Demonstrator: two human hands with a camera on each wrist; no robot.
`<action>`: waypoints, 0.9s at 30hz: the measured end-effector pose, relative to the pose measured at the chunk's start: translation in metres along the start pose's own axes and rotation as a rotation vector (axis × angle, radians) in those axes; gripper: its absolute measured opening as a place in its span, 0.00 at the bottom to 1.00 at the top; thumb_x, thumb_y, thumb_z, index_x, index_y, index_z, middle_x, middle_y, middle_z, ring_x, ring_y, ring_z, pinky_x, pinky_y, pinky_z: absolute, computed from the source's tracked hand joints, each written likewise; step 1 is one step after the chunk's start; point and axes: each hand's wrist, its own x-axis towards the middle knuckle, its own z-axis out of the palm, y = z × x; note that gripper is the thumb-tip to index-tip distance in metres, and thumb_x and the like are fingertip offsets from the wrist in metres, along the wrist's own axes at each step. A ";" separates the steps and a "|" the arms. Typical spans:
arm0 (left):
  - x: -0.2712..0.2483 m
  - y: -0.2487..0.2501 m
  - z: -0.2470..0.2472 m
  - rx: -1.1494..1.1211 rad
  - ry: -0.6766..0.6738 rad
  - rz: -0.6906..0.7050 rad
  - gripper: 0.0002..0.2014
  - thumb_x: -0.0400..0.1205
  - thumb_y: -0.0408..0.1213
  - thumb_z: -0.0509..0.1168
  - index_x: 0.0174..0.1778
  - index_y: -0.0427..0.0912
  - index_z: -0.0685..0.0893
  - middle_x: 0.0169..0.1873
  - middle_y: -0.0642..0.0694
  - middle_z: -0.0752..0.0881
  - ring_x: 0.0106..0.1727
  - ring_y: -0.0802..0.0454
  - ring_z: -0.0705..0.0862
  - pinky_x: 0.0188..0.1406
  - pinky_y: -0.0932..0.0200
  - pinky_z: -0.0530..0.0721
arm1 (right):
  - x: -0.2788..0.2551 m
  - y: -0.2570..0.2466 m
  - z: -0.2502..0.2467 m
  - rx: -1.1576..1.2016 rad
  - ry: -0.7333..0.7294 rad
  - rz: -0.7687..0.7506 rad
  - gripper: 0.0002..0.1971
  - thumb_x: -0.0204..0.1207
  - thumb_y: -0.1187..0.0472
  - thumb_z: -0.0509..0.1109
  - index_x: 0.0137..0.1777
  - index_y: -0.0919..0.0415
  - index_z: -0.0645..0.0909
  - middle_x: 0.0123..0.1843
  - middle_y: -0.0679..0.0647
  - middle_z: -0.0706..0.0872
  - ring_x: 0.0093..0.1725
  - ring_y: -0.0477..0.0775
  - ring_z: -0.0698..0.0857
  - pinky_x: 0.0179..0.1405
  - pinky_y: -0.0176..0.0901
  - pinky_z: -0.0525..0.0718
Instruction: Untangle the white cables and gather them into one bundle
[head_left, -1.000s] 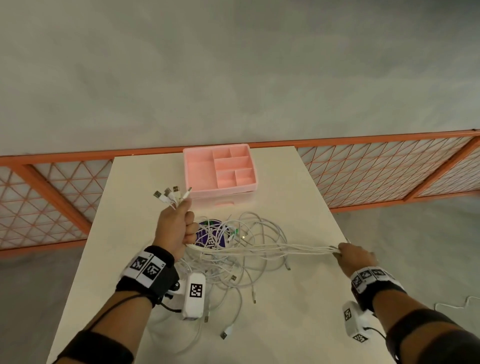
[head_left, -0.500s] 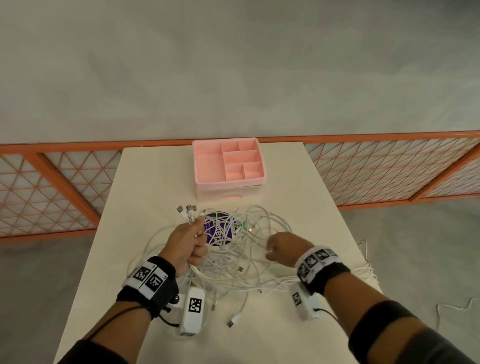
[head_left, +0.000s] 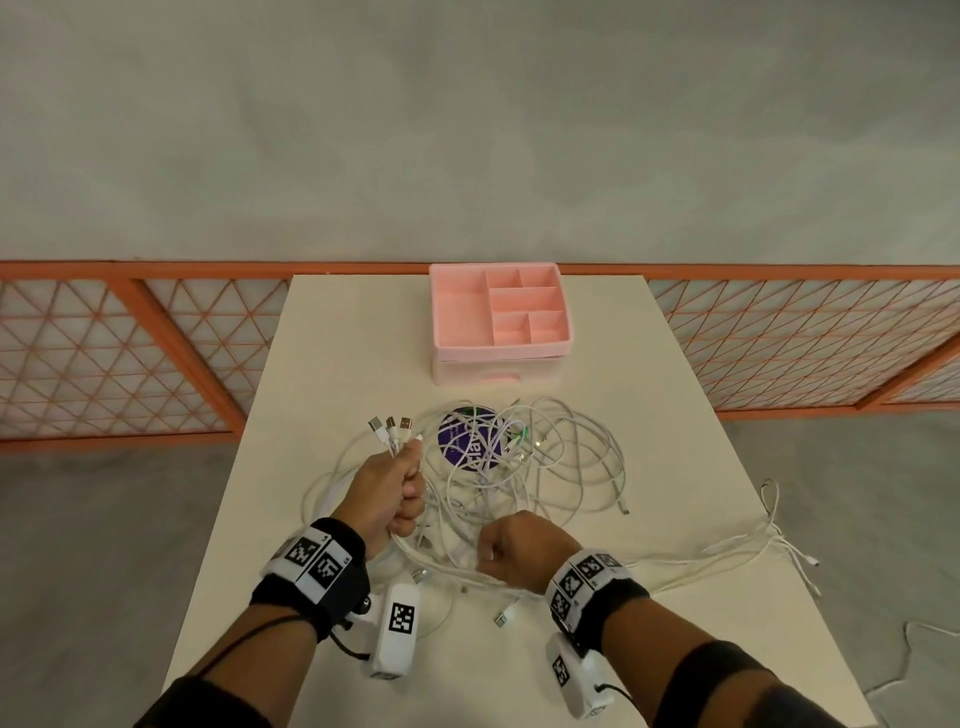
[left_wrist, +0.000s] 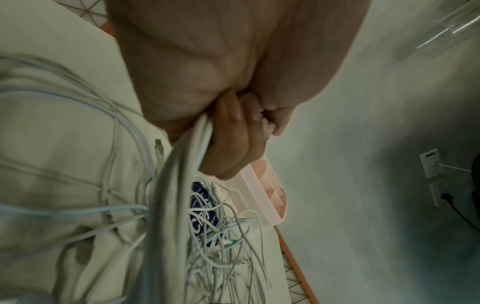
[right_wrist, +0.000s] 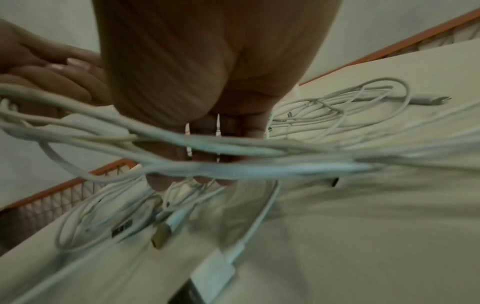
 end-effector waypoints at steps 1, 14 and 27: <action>-0.001 -0.002 -0.001 -0.001 -0.004 -0.005 0.19 0.90 0.50 0.57 0.34 0.47 0.66 0.24 0.50 0.65 0.19 0.57 0.58 0.16 0.71 0.56 | 0.000 -0.002 0.003 -0.037 -0.021 -0.019 0.09 0.76 0.50 0.70 0.53 0.50 0.86 0.45 0.51 0.88 0.46 0.53 0.85 0.49 0.44 0.84; 0.001 0.019 0.008 -0.031 -0.039 0.081 0.19 0.89 0.49 0.58 0.34 0.47 0.67 0.24 0.50 0.66 0.20 0.57 0.59 0.18 0.68 0.56 | -0.002 0.010 -0.041 0.038 0.127 0.204 0.08 0.80 0.62 0.65 0.52 0.53 0.86 0.49 0.50 0.90 0.48 0.51 0.88 0.55 0.44 0.85; 0.008 0.068 0.050 -0.039 -0.123 0.276 0.18 0.90 0.49 0.58 0.38 0.42 0.74 0.24 0.45 0.73 0.19 0.51 0.68 0.21 0.60 0.69 | -0.030 -0.019 -0.191 0.768 0.739 -0.100 0.08 0.76 0.75 0.66 0.48 0.66 0.86 0.44 0.58 0.92 0.39 0.53 0.91 0.40 0.46 0.87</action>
